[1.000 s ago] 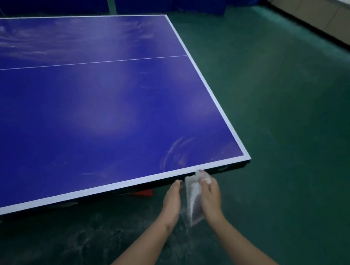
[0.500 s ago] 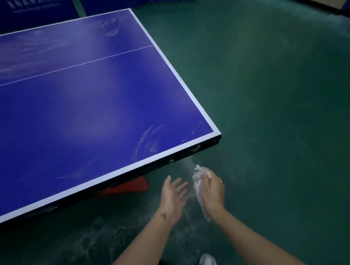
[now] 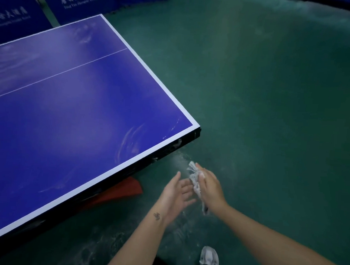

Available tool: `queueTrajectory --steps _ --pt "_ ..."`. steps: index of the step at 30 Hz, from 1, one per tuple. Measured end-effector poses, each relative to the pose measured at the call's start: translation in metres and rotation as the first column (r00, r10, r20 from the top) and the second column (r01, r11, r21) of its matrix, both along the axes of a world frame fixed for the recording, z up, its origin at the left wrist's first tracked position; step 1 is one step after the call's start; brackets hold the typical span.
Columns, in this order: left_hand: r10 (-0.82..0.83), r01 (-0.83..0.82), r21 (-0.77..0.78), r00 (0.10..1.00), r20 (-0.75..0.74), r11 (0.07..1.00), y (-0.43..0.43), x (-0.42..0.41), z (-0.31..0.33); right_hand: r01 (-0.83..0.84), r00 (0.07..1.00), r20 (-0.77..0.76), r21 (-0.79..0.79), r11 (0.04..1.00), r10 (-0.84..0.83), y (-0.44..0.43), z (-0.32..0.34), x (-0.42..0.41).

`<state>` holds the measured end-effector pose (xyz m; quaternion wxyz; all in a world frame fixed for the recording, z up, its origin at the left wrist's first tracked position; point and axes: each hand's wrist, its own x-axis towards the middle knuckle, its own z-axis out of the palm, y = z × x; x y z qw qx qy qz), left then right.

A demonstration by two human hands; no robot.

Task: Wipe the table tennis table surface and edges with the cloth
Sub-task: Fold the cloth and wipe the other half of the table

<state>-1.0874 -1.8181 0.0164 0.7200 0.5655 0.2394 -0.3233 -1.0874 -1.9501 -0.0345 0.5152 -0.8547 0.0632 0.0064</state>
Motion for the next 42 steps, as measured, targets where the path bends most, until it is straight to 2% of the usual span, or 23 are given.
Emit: queueTrajectory --steps 2,5,8,11,15,17,20,23,26,30,33,35,37,40,42 --pt "-0.048 0.05 -0.062 0.998 0.045 0.997 0.002 -0.004 -0.003 -0.097 0.994 0.042 0.019 0.995 0.096 -0.006 0.008 -0.005" --pt "-0.148 0.145 0.034 0.983 0.108 0.989 -0.005 -0.006 -0.005 -0.232 0.958 0.167 -0.039 0.972 0.235 0.006 0.007 -0.018" --pt "-0.148 0.129 0.154 0.981 0.124 0.98 -0.005 -0.006 -0.003 -0.207 0.973 0.087 -0.074 0.975 0.213 -0.003 -0.003 -0.022" --pt "-0.143 0.119 0.214 0.984 0.102 0.97 -0.005 -0.007 -0.003 -0.246 0.969 -0.005 -0.013 0.969 0.246 -0.011 -0.003 -0.028" --pt "-0.212 0.188 0.172 0.968 0.136 0.967 -0.01 -0.007 0.0 -0.192 0.981 -0.019 0.074 0.979 0.194 -0.01 0.002 -0.023" --pt "-0.24 0.2 0.218 0.955 0.174 0.955 -0.008 -0.007 0.002 -0.188 0.981 -0.029 0.118 0.975 0.192 -0.01 0.006 -0.02" --pt "-0.221 0.153 0.309 0.955 0.199 0.939 -0.001 -0.001 0.008 -0.216 0.976 -0.011 0.115 0.97 0.218 -0.012 0.009 -0.019" --pt "-0.149 0.075 0.31 0.964 0.221 0.948 0.012 0.005 0.015 -0.122 0.992 0.024 0.09 0.988 0.12 -0.019 0.011 -0.019" --pt "-0.125 0.044 0.279 0.952 0.279 0.959 0.027 0.01 0.025 -0.031 0.991 -0.126 0.033 0.999 0.035 -0.031 0.006 -0.016" --pt "-0.077 0.021 0.169 0.941 0.33 0.985 0.043 0.017 0.043 -0.049 0.956 -0.29 0.005 0.999 0.048 -0.04 0.001 -0.007" --pt "-0.082 0.057 0.079 0.927 0.366 0.995 0.05 0.02 0.058 -0.121 0.923 -0.35 0.138 0.983 0.162 -0.04 0.007 0.004" --pt "-0.111 0.106 0.034 0.912 0.396 0.994 0.058 0.021 0.068 -0.197 0.909 -0.296 0.317 0.928 0.294 -0.032 0.022 0.015" --pt "-0.146 0.153 0.017 0.896 0.42 0.988 0.066 0.021 0.077 -0.31 0.868 -0.243 0.415 0.856 0.432 -0.02 0.041 0.029" --pt "-0.169 0.193 -0.007 0.878 0.448 0.981 0.076 0.018 0.09 -0.525 0.724 -0.218 0.441 0.728 0.654 0.004 0.071 0.047" --pt "-0.126 0.151 -0.017 0.879 0.46 0.988 0.086 0.016 0.097 -0.593 0.686 -0.213 0.391 0.704 0.696 0.02 0.081 0.054"
